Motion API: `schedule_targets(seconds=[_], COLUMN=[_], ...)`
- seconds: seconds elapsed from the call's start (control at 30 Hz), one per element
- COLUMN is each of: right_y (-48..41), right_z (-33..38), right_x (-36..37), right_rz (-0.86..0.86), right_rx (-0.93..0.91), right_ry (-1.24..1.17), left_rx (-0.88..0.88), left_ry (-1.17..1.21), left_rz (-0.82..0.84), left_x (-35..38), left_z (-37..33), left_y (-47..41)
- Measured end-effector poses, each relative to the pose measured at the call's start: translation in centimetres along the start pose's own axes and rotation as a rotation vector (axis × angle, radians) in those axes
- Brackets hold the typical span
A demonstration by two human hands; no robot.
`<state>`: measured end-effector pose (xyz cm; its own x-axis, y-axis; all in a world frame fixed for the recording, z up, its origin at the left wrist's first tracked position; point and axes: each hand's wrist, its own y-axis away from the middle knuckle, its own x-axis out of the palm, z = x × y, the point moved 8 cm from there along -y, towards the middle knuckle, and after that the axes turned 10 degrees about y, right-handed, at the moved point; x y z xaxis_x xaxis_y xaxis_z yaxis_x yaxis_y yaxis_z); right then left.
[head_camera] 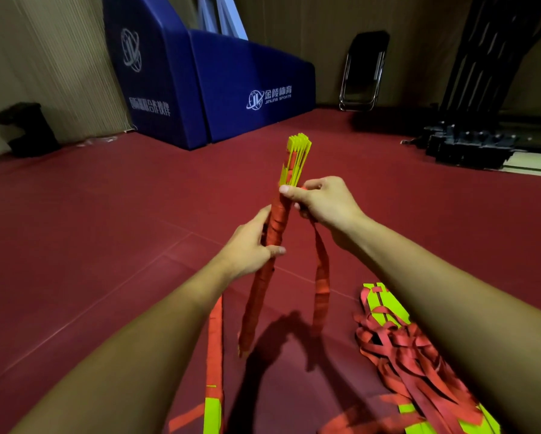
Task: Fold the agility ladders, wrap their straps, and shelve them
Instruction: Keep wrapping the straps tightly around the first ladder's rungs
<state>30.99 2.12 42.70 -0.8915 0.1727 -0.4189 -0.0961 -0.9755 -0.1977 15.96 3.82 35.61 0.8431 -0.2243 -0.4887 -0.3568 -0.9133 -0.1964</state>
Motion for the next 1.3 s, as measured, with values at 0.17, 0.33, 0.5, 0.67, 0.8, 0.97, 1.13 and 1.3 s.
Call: schedule_targets(seconds=[0.17,0.33,0.5,0.67,0.8,0.97,1.13,1.3], right_y=[-0.3,0.4,0.0,-0.4,-0.5,-0.3,0.3,0.8], right_z=[0.8,1.8,1.0,0.2,-0.2,-1.4,-0.1,1.3], right_x=[-0.3,-0.2,-0.3,-1.0,-1.4,-1.0,0.3,1.0], right_rz=[-0.029,-0.012,-0.065,-0.117,-0.093,-0.043,0.087,0.158], right_rx=[-0.115,-0.224,-0.228,-0.176,-0.106,0.069,0.008,-0.116], right_ry=[0.283,0.562,0.687,0.572,0.436,0.061,0.058,0.153], left_rx=[0.020,0.023,0.024,0.025,0.022,0.037,0.001,0.018], left_ry=[-0.084,-0.115,-0.139,-0.132,-0.124,-0.206,-0.344,-0.433], left_rz=[-0.108,-0.121,-0.133,-0.137,-0.128,-0.157,-0.203,-0.185], left_x=[-1.0,-1.3,-1.3,-1.6,-1.6,-1.9,-2.2,-2.2], left_z=[0.1,0.7,0.4,0.4,0.5,0.1,-0.7,-0.7], left_y=[-0.4,-0.4,-0.4,-0.4,-0.3,0.1,0.5,0.6])
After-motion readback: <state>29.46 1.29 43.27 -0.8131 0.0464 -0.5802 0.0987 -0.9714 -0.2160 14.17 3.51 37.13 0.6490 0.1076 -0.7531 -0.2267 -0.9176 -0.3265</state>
